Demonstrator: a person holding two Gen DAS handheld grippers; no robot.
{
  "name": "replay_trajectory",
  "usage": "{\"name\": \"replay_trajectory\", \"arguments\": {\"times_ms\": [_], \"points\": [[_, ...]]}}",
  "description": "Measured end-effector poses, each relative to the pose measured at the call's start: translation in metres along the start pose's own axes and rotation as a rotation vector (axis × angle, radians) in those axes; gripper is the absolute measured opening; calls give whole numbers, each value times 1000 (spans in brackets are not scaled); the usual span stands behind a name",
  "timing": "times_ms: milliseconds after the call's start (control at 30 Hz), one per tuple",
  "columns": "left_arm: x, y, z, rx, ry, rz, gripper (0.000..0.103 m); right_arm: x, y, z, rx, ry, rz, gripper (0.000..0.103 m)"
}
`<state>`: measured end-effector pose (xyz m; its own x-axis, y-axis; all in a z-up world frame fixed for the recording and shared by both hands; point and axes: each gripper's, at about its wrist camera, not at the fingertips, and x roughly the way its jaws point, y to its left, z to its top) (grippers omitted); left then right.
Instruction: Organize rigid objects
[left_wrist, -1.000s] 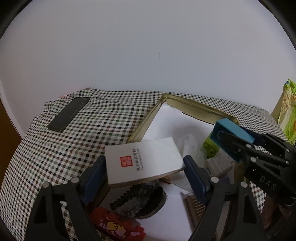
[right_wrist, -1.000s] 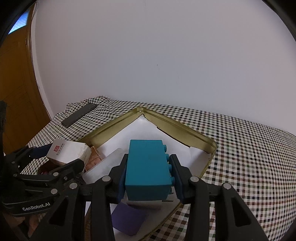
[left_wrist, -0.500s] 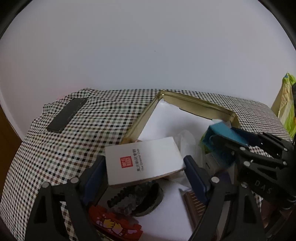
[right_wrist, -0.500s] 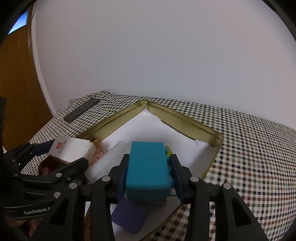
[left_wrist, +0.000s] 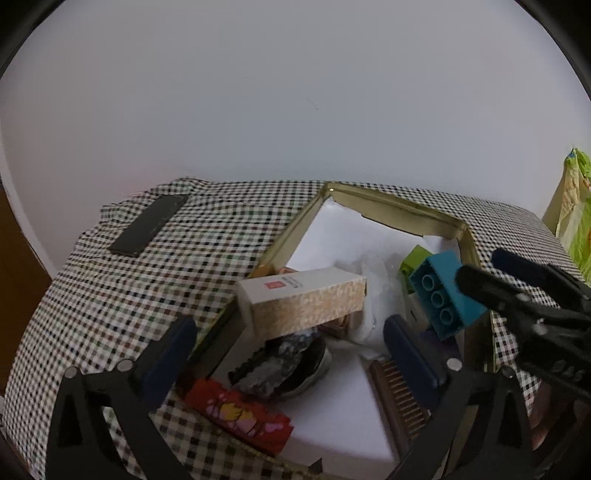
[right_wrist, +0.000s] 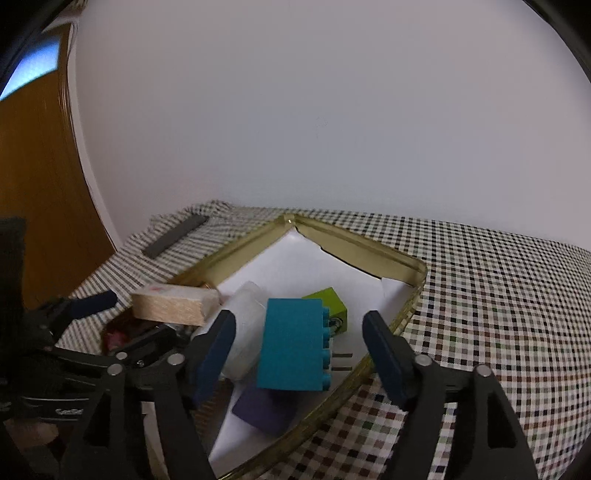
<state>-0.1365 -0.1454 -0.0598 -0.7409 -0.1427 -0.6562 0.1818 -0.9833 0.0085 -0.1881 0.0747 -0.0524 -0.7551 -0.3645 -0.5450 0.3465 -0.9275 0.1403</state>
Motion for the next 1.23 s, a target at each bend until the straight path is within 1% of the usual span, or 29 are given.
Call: {"name": "replay_trajectory", "arguments": {"times_ms": [167,233,367,400,500,600,733,867,967,1233], "points": [[-16,2,-3,0,-36,12,103,-21,0,4,22,-54,25,76],[-21,6,-3,-14,-45,8,103,-22,-3,5,26,-59,-3,76],[-33,14,-3,-24,-81,63,103,-26,-16,6,57,-72,-76,76],[-35,16,-3,-28,-83,59,103,-28,-19,7,57,-77,-77,76],[-41,19,-4,-49,-70,30,103,-38,-17,5,63,-96,-56,76],[-49,17,-8,-54,-81,10,103,-45,-10,-1,47,-111,-37,76],[-57,12,-11,-46,-82,13,103,-46,-2,-9,27,-100,-29,76],[-62,14,-13,-59,-88,9,103,-49,2,-12,21,-105,-18,76],[-60,14,-15,-58,-84,6,103,-56,4,-13,20,-110,-13,76],[-59,4,-22,-29,-86,5,103,-54,2,-15,27,-116,-8,76]]}}
